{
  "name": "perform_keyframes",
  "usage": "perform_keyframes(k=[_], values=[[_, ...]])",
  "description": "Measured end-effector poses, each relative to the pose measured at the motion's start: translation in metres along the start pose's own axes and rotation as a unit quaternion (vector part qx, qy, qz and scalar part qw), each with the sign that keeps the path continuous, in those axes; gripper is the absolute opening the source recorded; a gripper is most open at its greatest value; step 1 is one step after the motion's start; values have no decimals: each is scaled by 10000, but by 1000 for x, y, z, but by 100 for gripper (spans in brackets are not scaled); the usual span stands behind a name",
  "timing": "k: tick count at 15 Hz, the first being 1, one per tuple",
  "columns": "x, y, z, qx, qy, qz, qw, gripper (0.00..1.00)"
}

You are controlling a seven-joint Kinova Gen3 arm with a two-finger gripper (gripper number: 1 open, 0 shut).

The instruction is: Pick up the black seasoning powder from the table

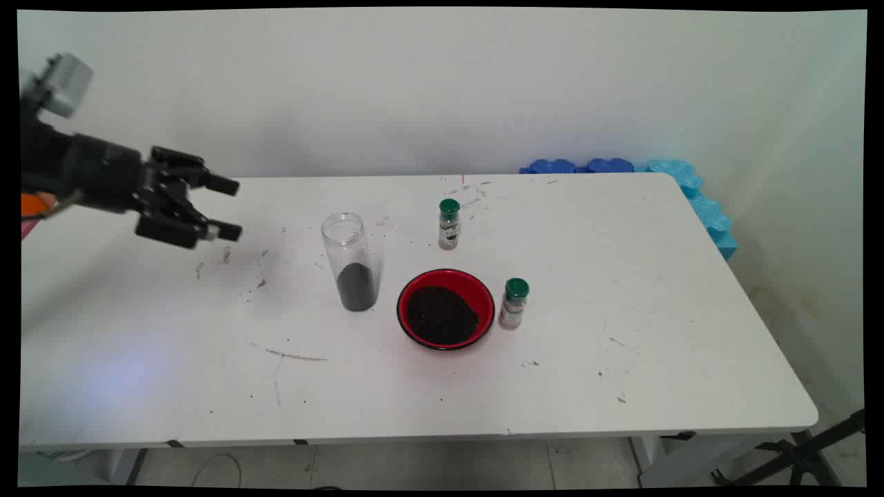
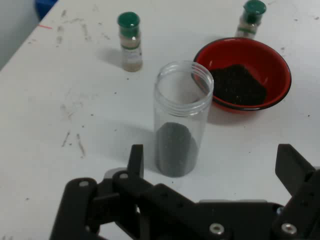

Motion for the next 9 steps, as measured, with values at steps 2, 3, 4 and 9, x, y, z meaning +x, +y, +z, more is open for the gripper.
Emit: perform_keyframes(k=[2,3,4,9], values=[[-6,1,17,-66,-9,57,10000,100],[-9,1,24,-78,-22,68,9999,100],[-12,2,33,-91,-45,87,9999,100],[-22,-1,66,-76,-121,165,9998,100]])
